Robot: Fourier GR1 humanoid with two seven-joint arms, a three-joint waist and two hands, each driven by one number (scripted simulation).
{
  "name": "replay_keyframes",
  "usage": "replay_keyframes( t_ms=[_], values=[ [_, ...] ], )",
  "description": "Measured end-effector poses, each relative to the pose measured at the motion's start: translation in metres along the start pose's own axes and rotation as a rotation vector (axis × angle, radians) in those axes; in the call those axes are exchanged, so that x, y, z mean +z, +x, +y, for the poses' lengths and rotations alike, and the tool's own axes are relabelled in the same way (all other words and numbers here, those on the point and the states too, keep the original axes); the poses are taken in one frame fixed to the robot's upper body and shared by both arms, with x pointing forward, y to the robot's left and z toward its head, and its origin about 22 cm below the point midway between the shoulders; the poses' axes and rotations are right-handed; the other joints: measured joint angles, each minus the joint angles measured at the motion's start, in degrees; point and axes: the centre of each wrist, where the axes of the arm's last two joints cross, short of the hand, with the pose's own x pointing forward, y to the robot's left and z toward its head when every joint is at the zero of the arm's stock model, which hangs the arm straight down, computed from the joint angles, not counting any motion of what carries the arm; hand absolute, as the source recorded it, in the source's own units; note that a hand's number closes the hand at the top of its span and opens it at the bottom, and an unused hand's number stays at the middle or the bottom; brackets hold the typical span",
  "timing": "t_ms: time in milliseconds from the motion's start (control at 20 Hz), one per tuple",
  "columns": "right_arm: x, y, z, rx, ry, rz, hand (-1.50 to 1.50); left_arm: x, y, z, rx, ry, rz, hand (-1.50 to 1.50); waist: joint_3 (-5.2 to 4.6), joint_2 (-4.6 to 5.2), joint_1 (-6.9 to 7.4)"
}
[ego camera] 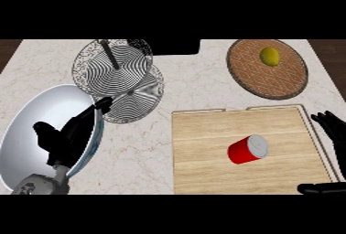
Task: Pick the can from the tray and place it in the tiered basket
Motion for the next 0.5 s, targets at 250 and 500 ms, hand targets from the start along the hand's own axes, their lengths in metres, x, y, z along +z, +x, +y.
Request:
replay_keyframes(
  t_ms=[250, 500],
  values=[
    [0.003, 0.046, -0.025, 0.286, 0.073, 0.087, -1.50, 0.001, -0.003, 0.001, 0.019, -0.001, 0.007, 0.00, -0.13, -0.30, -0.41],
    [0.003, 0.091, -0.016, 0.536, 0.122, 0.195, -1.50, 0.004, -0.005, 0.002, 0.029, 0.000, 0.014, 0.00, -0.20, -0.50, -0.95]
  ],
)
